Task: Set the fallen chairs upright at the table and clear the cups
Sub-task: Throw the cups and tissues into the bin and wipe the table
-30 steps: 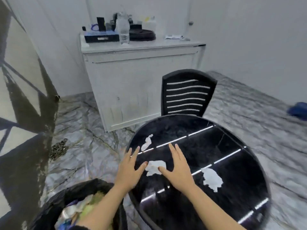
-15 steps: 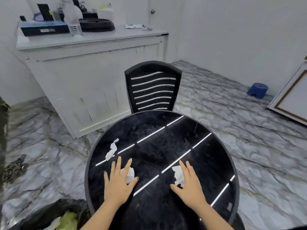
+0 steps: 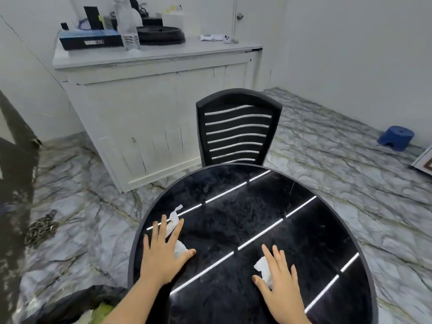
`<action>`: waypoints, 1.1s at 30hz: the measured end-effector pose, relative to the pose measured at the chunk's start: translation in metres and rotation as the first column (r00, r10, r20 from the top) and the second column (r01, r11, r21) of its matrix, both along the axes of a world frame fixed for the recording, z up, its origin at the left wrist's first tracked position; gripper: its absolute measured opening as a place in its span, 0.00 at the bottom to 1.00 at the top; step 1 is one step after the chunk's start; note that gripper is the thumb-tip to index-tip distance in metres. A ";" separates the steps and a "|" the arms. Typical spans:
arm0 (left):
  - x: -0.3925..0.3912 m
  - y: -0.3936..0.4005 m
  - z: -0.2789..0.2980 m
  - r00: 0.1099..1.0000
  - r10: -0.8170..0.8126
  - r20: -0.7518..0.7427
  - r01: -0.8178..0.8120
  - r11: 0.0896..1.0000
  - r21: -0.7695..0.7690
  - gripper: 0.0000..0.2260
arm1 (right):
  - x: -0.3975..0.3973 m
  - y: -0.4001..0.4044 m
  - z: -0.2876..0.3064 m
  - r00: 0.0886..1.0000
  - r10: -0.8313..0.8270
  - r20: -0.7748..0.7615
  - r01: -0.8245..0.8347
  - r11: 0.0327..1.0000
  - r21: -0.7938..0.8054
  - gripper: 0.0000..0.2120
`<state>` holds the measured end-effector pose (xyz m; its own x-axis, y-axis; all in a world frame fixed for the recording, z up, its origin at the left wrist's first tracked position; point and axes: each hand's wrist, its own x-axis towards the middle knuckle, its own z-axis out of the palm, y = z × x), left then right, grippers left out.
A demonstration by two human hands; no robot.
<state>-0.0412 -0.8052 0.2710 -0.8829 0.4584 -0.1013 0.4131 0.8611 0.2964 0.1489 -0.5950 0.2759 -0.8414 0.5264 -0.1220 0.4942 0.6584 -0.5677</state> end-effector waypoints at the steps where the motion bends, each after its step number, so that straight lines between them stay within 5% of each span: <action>1: -0.001 0.000 -0.002 1.000 -0.027 0.001 0.027 1.000 0.000 0.45 | 0.000 0.000 -0.001 1.000 0.001 0.008 -0.001 1.000 0.010 0.34; 3: -0.001 0.000 -0.006 0.998 -0.066 -0.010 0.066 0.998 -0.013 0.47 | -0.001 0.001 -0.002 1.000 -0.001 0.024 0.001 1.000 0.020 0.35; 8: 0.004 -0.005 -0.010 0.999 -0.050 0.008 0.048 0.986 0.159 0.27 | 0.001 -0.002 -0.002 0.999 0.036 0.007 -0.036 0.999 -0.015 0.32; 16: 0.032 -0.058 0.022 0.994 0.073 0.085 -0.099 0.927 0.362 0.20 | -0.026 -0.044 0.009 0.985 0.063 -0.158 -0.097 0.970 -0.223 0.23; 28: 0.109 -0.257 0.037 0.876 0.471 0.106 -0.471 0.785 0.401 0.19 | -0.088 -0.263 0.019 0.846 0.512 -0.147 -0.530 0.781 -0.331 0.22; 32: 0.154 -0.296 -0.012 0.793 0.586 0.166 -0.600 0.704 0.380 0.36 | -0.074 -0.312 -0.031 0.791 0.609 -0.054 -0.578 0.717 -0.390 0.22; 33: 0.162 -0.302 -0.028 0.771 0.609 0.185 -0.629 0.684 0.369 0.33 | -0.070 -0.322 -0.049 0.780 0.625 -0.038 -0.584 0.705 -0.402 0.22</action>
